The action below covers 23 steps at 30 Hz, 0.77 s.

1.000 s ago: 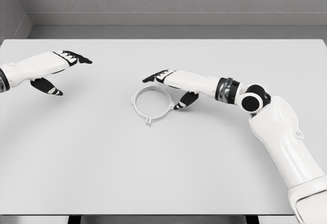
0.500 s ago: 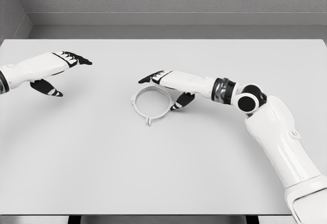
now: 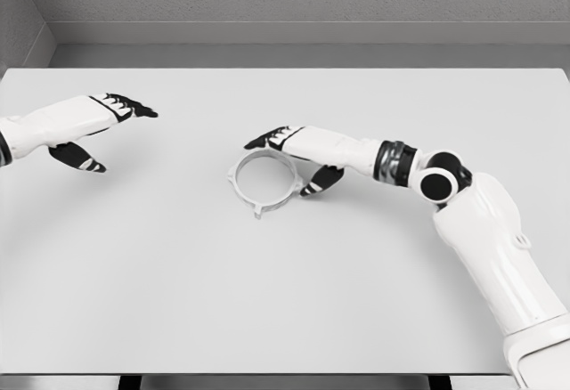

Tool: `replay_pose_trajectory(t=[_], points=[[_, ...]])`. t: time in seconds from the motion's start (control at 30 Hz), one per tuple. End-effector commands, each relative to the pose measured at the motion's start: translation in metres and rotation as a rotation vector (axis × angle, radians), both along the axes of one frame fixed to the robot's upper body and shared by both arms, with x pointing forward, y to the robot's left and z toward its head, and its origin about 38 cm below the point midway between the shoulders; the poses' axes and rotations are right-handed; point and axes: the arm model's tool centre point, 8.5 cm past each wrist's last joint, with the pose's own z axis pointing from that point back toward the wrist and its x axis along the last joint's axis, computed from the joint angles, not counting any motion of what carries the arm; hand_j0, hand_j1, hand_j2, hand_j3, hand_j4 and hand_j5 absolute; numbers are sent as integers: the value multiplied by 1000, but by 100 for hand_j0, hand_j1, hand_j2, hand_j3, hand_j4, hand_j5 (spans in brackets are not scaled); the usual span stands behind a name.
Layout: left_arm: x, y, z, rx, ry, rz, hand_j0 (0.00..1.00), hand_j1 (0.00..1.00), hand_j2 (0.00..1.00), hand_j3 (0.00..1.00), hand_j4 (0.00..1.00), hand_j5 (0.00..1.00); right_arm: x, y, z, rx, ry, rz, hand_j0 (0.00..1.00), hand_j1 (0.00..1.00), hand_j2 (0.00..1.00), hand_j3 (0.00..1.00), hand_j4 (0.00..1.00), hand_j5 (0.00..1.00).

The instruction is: Assemble PVC drainage pipe clamps

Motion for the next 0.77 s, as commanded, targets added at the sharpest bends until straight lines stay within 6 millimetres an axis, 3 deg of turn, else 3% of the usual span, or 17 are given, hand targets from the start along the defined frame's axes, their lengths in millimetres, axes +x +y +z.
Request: replay_pose_trajectory(t=[0.0,0.17,0.27,0.3,0.33,0.43,0.5,0.53,0.73], points=[[0,2,1,-2,0,5,100,100,100,100,100,100,0,-9,17,9,-47,-3,100,100,100,100,100,100],[1,-4,14,-8,-31,-17,100,100,100,100,100,100,2,-39,33,32,-88,-65,100,100,100,100,100,100],[0,0,18,-2,-41,-11,100,100,100,100,100,100,11,-115,45,16,-105,-219,100,100,100,100,100,100],[-1,1,15,-2,-34,-9,100,100,100,100,100,100,11,-129,49,26,-110,-250,100,100,100,100,100,100],[-2,-1,14,-2,-30,-12,100,100,100,100,100,100,11,-164,57,24,-112,-309,100,100,100,100,100,100],[-7,-19,27,-4,-76,-66,100,100,100,100,100,100,2,-224,59,60,-86,-427,100,100,100,100,100,100],[-8,-18,30,-10,-79,-70,100,100,100,100,100,100,-11,-255,57,66,-85,-501,100,100,100,100,100,100],[-8,-16,31,-7,-80,-67,100,100,100,100,100,100,-15,-262,55,56,-79,-512,100,100,100,100,100,100],[-10,-4,37,16,-80,-52,100,100,100,100,100,100,-18,-259,46,47,-59,-503,100,100,100,100,100,100]])
